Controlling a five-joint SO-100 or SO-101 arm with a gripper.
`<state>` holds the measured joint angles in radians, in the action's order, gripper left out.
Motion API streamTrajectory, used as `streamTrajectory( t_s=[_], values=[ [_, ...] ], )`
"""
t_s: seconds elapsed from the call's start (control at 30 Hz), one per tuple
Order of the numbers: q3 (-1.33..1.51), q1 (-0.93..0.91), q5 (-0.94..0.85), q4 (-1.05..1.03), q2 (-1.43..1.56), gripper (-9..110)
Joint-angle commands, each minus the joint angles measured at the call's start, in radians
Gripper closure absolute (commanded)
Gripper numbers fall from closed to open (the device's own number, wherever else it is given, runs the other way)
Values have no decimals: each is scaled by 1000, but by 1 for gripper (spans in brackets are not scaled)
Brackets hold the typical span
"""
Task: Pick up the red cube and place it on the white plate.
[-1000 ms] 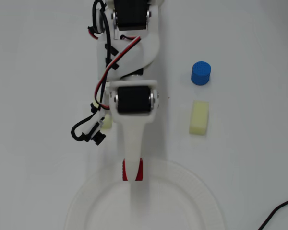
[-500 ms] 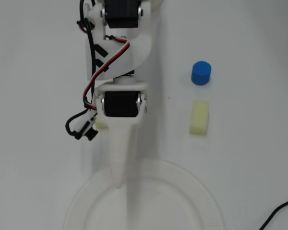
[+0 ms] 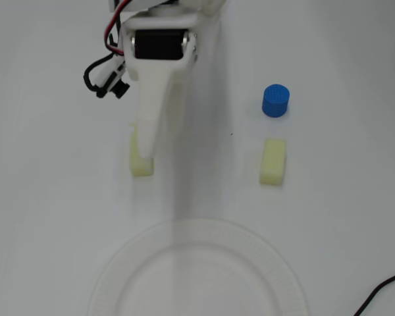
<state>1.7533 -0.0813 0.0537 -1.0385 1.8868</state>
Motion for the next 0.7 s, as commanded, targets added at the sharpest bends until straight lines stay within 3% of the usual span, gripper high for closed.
streamTrajectory(
  t_s=[0.0,0.13,0.67],
  values=[
    [48,-5,-25,-114,161,52],
    [196,-9,-38,-190,339,51],
    [1022,-31,-69,-147,1198,58]
  ],
)
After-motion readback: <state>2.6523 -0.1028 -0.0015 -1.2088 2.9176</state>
